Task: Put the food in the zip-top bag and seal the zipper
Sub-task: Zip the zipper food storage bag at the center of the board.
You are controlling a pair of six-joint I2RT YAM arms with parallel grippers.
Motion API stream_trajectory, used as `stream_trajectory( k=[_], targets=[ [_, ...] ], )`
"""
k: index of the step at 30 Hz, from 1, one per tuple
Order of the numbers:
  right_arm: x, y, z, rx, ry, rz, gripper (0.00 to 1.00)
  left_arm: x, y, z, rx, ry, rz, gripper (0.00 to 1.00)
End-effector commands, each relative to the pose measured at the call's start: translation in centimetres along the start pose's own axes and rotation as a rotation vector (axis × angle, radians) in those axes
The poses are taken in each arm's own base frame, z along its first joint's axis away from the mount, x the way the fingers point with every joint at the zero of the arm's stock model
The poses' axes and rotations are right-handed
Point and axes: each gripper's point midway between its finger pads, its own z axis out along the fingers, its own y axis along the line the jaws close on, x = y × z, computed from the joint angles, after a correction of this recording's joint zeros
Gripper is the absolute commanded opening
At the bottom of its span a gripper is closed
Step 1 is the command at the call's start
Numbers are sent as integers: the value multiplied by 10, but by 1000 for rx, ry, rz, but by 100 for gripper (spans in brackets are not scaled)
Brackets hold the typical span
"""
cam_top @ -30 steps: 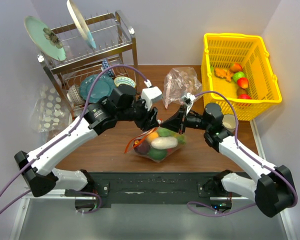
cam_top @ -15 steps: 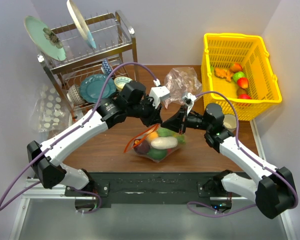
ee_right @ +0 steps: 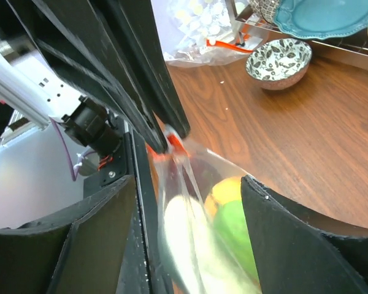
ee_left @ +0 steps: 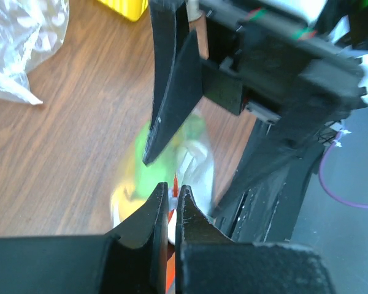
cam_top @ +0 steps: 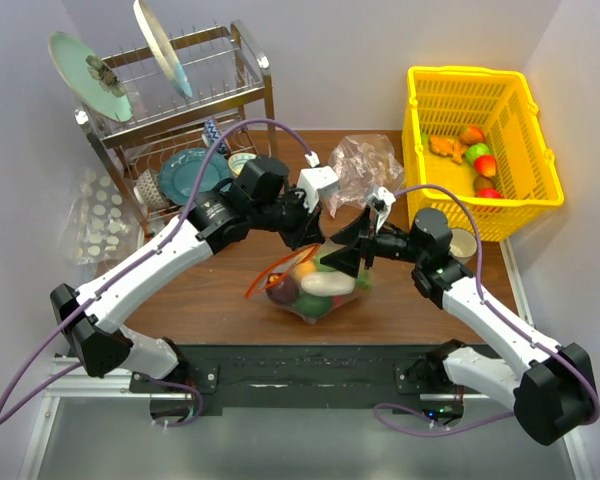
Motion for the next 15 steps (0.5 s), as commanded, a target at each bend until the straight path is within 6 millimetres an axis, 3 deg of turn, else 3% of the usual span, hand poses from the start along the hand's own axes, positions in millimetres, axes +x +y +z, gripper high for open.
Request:
stream_trajectory(
  k=[1, 4, 10, 11, 13, 15],
  targets=[
    [-25, 16, 0, -56, -37, -75, 63, -32, -14, -21, 47, -82, 53, 0],
    [-28, 18, 1, -62, -36, -78, 50, -31, -17, -20, 70, -69, 53, 0],
    [-36, 20, 0, -58, -62, -81, 47, -25, -22, -17, 106, -48, 51, 0],
    [-38, 21, 0, -60, -62, -83, 24, -24, -22, -17, 106, -46, 51, 0],
    [-38, 22, 0, -61, -54, -79, 1, -22, -22, -17, 105, -44, 47, 0],
    [-39, 20, 0, -47, -55, -73, 0, -21, -21, -19, 99, -45, 45, 0]
  ],
)
